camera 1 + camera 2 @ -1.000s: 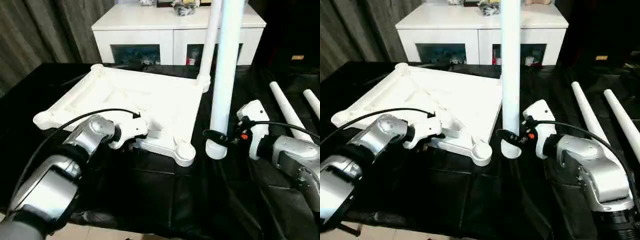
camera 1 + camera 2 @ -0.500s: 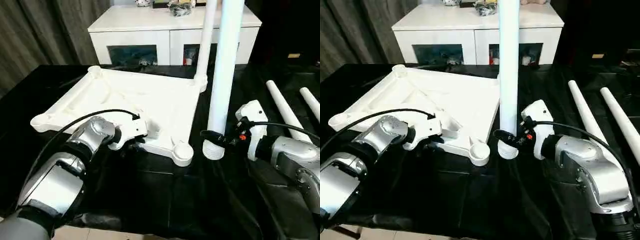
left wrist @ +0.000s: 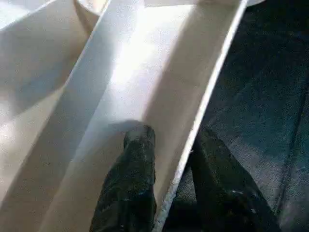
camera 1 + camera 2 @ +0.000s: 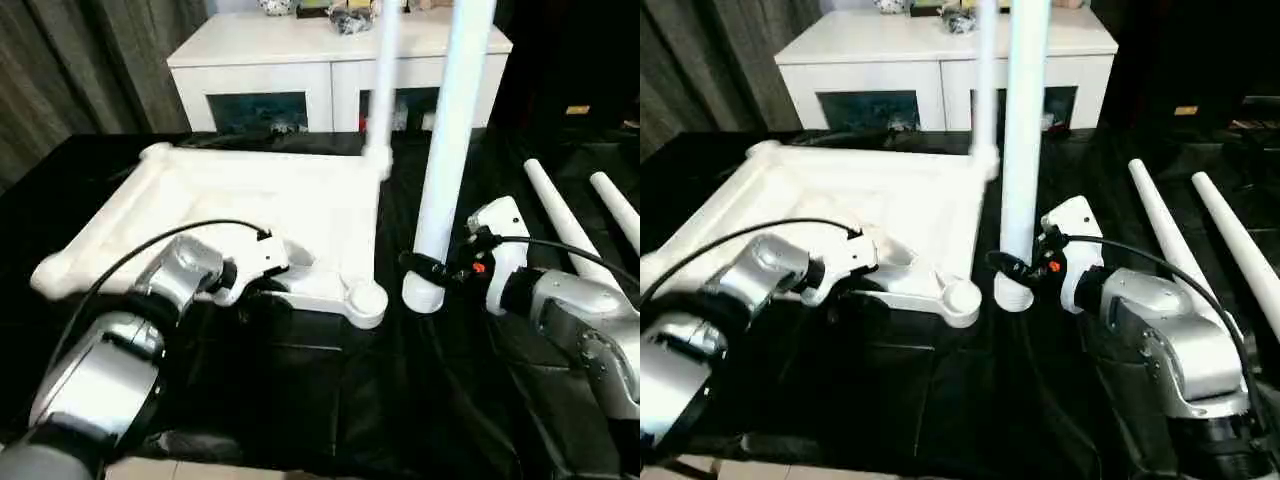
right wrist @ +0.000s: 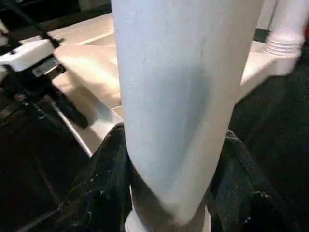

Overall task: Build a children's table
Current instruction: Insert table leg to table base

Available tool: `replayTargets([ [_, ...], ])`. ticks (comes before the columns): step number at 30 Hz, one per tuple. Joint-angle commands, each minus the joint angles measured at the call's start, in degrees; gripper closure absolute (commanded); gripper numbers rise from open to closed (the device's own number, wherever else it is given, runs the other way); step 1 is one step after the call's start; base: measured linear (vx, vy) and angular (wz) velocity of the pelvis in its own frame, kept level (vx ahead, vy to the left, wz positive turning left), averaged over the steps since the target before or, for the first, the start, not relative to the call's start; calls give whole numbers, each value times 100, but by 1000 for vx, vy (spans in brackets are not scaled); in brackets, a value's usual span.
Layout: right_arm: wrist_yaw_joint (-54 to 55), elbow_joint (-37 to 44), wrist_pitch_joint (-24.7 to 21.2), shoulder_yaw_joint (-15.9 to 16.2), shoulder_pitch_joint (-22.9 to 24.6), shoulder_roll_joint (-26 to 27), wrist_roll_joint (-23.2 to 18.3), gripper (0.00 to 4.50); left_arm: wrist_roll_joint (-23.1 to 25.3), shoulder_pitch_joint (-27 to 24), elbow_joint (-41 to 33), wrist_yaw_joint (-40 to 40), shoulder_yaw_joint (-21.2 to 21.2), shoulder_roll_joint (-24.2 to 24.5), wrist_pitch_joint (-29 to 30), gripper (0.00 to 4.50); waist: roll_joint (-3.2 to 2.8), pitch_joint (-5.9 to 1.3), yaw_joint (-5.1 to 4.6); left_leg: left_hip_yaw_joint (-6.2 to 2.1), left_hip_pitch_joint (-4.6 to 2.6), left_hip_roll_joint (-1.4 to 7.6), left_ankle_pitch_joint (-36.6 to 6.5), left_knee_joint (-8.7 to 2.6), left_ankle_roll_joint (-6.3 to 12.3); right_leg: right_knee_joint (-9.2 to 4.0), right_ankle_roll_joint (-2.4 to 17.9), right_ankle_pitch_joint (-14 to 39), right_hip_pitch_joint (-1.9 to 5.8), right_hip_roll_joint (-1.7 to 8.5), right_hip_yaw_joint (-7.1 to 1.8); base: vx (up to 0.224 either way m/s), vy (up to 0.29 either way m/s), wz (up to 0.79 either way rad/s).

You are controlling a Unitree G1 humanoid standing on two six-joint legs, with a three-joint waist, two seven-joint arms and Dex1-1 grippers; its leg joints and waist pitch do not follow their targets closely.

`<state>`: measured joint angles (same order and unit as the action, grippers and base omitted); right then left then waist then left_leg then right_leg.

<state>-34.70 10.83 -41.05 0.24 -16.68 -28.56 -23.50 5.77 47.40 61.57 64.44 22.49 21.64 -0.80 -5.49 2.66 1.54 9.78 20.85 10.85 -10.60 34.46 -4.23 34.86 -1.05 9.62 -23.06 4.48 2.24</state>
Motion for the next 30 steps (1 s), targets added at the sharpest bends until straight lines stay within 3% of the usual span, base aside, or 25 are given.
replayTargets([
  [1,111,16,-24,-71,-186,112,39,266,-57,-717,-472,-430,-69,72,647,365,254,-335,39,-50,15,117,-1357,-415,183,-515,1196,2264,291,303,-158,0,0,0],
  [2,130,-1,-35,-70,-206,145,26,266,-69,-966,-934,-507,-101,112,816,373,206,-322,26,-59,23,123,-1357,-430,185,-505,1196,2266,280,306,-153,0,0,0],
  [4,133,-5,-37,-69,-210,151,24,266,-72,-1013,-1021,-521,-107,119,847,376,196,-314,12,-45,-30,120,-1562,-422,161,-541,1093,2559,230,286,-159,0,0,0],
  [6,207,-66,-66,-98,-250,232,-6,266,-87,-1529,-2084,-634,-149,204,1328,383,208,-310,15,-64,-21,131,-1575,-446,119,-535,1006,2674,246,312,-174,0,0,0],
  [7,231,-85,-72,-106,-263,255,-12,266,-80,-1670,-2388,-665,-159,229,1480,385,216,-286,-7,-73,-9,133,-1685,-476,90,-560,875,2903,219,302,-159,0,0,0],
  [9,355,-184,-84,-142,-325,364,-56,266,-123,-2137,-3350,-885,-300,194,1923,393,212,-317,-2,-74,-35,129,-1726,-465,53,-551,812,2959,211,305,-161,0,0,0],
  [10,355,-184,-84,-142,-325,364,-56,266,-123,-2137,-3350,-885,-300,194,1923,398,238,-293,-27,-63,-51,107,-1829,-462,65,-605,738,3201,165,285,-151,0,0,0],
  [11,396,-223,-85,-158,-352,418,-81,266,-173,-2248,-3552,-962,-366,142,1920,398,238,-293,-27,-63,-51,107,-1829,-462,65,-605,738,3201,165,285,-151,0,0,0],
  [12,404,-259,-103,-183,-378,479,-118,266,-277,-2399,-3893,-1036,-453,74,2030,405,282,-287,-37,-50,-57,74,-1883,-442,85,-646,639,3403,141,271,-153,0,0,0],
  [16,408,-307,-167,-222,-423,579,-190,266,-483,-2641,-4539,-1129,-576,-19,2357,421,270,-293,-60,-81,-25,87,-1903,-461,75,-627,580,3421,147,288,-138,0,0,0],
  [17,407,-323,-192,-233,-440,617,-219,266,-526,-2734,-4777,-1166,-602,-33,2470,425,290,-288,-68,-77,-22,90,-1917,-471,85,-640,557,3439,139,274,-135,0,0,0],
  [18,402,-354,-187,-219,-458,642,-217,266,-545,-2831,-4988,-1144,-578,-10,2527,425,297,-319,-63,-76,-26,101,-1837,-467,98,-608,609,3198,135,273,-150,0,0,0],
  [21,388,-388,-175,-194,-476,664,-216,266,-529,-2924,-5142,-1070,-518,43,2440,437,298,-309,-60,-64,-26,90,-1885,-467,113,-631,596,3195,116,263,-148,0,0,0],
  [24,347,-436,-156,-117,-515,680,-216,266,-516,-2967,-5271,-994,-544,46,2379,386,305,-340,-67,-65,30,116,-1649,-486,107,-568,735,2568,147,250,-154,0,0,0],
  [25,344,-433,-171,-118,-528,685,-218,266,-501,-2941,-5288,-1032,-574,32,2402,384,309,-351,-58,-52,17,114,-1590,-475,118,-565,788,2404,143,248,-160,0,0,0],
  [26,332,-411,-195,-123,-537,686,-232,266,-458,-2887,-5282,-1082,-589,23,2381,384,308,-377,-39,-37,16,120,-1392,-456,150,-516,929,1919,158,239,-174,0,0,0],
  [27,331,-409,-197,-123,-537,686,-233,266,-456,-2884,-5281,-1083,-589,23,2377,348,304,-374,-29,-34,26,121,-1319,-456,172,-503,988,1755,166,235,-173,0,0,0],
  [28,325,-395,-208,-125,-538,686,-240,266,-451,-2865,-5298,-1137,-589,18,2409,348,297,-375,-4,-20,25,123,-1232,-448,208,-483,1076,1541,171,236,-174,0,0,0],
  [30,326,-374,-221,-125,-534,688,-250,266,-452,-2846,-5334,-1129,-528,51,2449,343,303,-370,53,-9,18,123,-1235,-445,205,-485,1103,1583,185,251,-177,0,0,0],
])
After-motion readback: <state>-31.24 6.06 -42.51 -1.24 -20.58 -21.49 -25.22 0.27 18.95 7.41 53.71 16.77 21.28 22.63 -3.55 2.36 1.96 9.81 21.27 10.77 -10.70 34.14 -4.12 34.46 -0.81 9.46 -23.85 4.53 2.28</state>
